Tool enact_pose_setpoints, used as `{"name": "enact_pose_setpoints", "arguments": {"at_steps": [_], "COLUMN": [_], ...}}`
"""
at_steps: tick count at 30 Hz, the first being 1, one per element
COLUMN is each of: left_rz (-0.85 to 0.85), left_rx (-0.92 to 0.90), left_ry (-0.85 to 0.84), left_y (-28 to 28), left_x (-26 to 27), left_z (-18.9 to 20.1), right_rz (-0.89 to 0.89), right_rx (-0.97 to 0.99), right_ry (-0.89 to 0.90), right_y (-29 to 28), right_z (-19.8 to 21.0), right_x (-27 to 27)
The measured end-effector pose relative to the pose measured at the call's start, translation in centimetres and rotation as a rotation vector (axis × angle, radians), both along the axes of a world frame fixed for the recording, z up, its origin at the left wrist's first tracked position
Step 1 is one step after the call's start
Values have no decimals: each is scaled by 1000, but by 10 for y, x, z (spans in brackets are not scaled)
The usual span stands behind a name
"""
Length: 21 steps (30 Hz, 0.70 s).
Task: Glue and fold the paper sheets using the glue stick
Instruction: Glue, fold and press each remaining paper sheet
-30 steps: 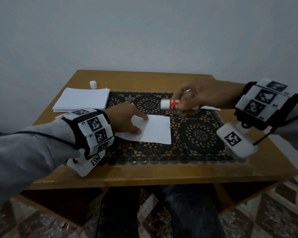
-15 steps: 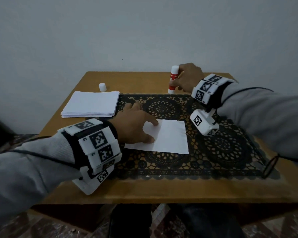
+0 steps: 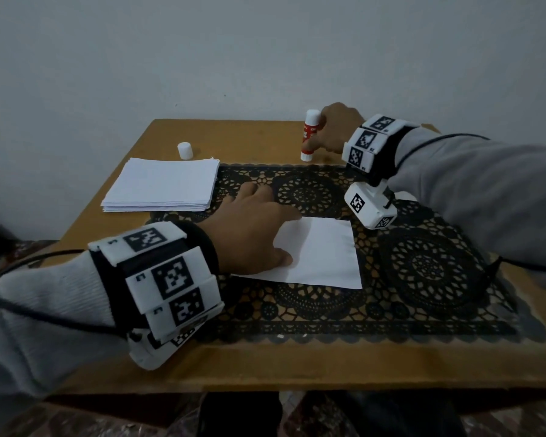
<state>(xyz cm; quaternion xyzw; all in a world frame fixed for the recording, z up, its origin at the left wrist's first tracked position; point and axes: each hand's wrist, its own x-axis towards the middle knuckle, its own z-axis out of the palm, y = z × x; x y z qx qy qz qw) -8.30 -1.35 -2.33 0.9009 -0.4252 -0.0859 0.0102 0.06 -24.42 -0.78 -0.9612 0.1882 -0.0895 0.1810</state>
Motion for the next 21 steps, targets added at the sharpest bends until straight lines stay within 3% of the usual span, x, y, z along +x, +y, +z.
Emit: {"name": "enact_pose_setpoints", "arguments": {"at_steps": [6,10,14,21], "left_rz": [-22,16,10,52], "left_rx": [4,-65,-157,-122], "left_ry": [-22,3,-26,15], "left_y": [3,7,11,7], "left_x": [-10,-11,-6,-8], "left_z": [2,14,27,25], "right_rz": [-31,-176,-289,-247], "right_rx": [-194,-262,-178,-43], "right_ry": [158,326,421,387], "right_y": [-41,-91,-111,-113], "right_z": [21,9,-2,-5], "right_x": [-45,-91,-122,-114]}}
